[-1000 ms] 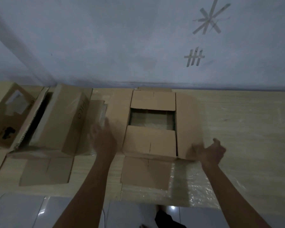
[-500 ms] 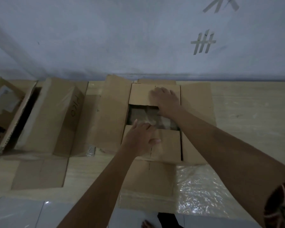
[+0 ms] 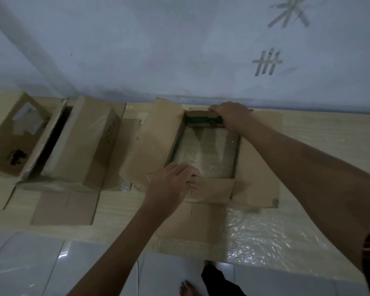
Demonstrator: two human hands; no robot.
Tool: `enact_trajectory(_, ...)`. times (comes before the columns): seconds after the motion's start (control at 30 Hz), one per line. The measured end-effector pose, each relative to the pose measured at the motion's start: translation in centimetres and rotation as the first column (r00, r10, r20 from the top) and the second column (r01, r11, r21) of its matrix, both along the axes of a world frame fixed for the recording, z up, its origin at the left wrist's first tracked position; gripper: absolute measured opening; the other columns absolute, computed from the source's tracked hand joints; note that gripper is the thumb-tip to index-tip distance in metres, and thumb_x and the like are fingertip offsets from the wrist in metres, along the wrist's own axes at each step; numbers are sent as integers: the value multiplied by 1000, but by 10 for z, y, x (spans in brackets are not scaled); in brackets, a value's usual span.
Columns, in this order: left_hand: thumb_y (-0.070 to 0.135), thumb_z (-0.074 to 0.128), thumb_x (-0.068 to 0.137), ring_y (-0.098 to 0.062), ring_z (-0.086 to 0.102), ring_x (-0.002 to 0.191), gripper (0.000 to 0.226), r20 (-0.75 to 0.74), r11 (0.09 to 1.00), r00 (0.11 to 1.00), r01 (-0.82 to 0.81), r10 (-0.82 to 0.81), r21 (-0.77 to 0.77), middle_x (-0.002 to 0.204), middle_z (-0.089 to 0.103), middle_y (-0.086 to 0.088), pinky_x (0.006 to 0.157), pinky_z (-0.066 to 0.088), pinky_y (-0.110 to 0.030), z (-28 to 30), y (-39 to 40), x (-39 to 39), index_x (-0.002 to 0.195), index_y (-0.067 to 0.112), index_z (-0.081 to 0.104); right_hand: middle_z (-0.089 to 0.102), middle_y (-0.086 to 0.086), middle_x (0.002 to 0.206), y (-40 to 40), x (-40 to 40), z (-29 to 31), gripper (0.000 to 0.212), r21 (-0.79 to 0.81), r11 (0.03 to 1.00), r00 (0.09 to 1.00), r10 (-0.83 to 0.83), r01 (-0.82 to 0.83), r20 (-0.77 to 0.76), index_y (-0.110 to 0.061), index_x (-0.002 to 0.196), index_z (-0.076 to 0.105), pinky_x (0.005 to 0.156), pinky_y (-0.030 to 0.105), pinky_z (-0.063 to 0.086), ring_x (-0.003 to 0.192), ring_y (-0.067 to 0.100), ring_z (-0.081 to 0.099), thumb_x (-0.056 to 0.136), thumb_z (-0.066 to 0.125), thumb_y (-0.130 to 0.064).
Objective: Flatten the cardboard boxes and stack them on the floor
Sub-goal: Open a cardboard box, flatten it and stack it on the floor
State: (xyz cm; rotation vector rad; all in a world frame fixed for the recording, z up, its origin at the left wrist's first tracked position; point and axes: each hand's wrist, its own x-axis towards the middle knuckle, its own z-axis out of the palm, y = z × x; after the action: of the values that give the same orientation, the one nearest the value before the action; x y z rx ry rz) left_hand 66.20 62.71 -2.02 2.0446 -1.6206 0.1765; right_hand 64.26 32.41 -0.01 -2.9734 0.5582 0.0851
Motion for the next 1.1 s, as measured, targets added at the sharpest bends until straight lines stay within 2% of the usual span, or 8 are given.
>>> enact_trajectory(0.3,28,85,73,-25,63,89,29,-134,872,861,-481,490,95,96,66,5,65,44,-30,14,39,40,96,22,67,65,2,108,-16,-64,10,43,22,977,976,-211,212,-47,-35,93,61,117,51,8,108,28,56,87,44,4)
enact_trajectory(0.47,35,76,80,-36,51,114,31,-62,726,738,-639,671,255,121,60,-3,85,48,-46,10,37,56,106,30,59,52,19,141,-2,-107,-16,45,156,930,920,-356,333,161,-31,87,69,117,52,19,136,37,39,65,67,9)
enact_trajectory(0.57,38,65,86,-37,50,124,25,-73,660,697,-634,714,403,124,58,-2,94,41,-53,17,28,60,105,34,49,40,21,149,49,-124,-40,56,481,659,470,-751,578,464,-16,125,61,115,44,29,140,37,34,72,79,-15)
enact_trajectory(0.67,37,63,87,-35,55,116,20,-92,621,659,-640,747,453,109,66,1,104,32,-65,28,23,59,102,33,51,48,5,141,108,-119,-51,71,957,-49,-160,-987,287,-3,-23,142,44,104,41,43,123,26,51,80,70,-43)
enact_trajectory(0.73,34,65,82,-36,58,108,22,-61,640,673,-666,737,383,102,68,0,103,37,-60,31,25,58,101,32,54,48,-3,144,138,-112,-68,77,942,-334,15,-942,-7,-334,-30,146,38,100,41,45,121,20,52,80,57,-63)
enact_trajectory(0.83,36,74,81,-34,64,89,45,-98,717,722,-644,685,265,97,70,0,72,38,-34,35,28,51,120,32,52,42,-1,150,176,-98,-65,87,946,-322,354,-889,-28,-292,-36,151,27,109,54,39,133,26,46,78,51,-75)
enact_trajectory(0.93,42,77,82,-30,68,94,66,-143,727,722,-625,677,285,102,70,4,69,40,-33,37,29,43,138,36,43,45,-3,145,188,-74,-50,99,951,-303,422,-871,-61,-251,-38,154,15,107,50,44,128,23,51,76,69,-63)
enact_trajectory(1.1,40,62,93,-25,62,89,33,-42,797,842,-491,538,353,104,59,1,64,40,-33,33,31,9,125,40,62,39,-7,152,194,-36,-29,132,966,-259,481,-845,15,-234,-53,149,3,105,48,47,126,18,53,48,86,-68)
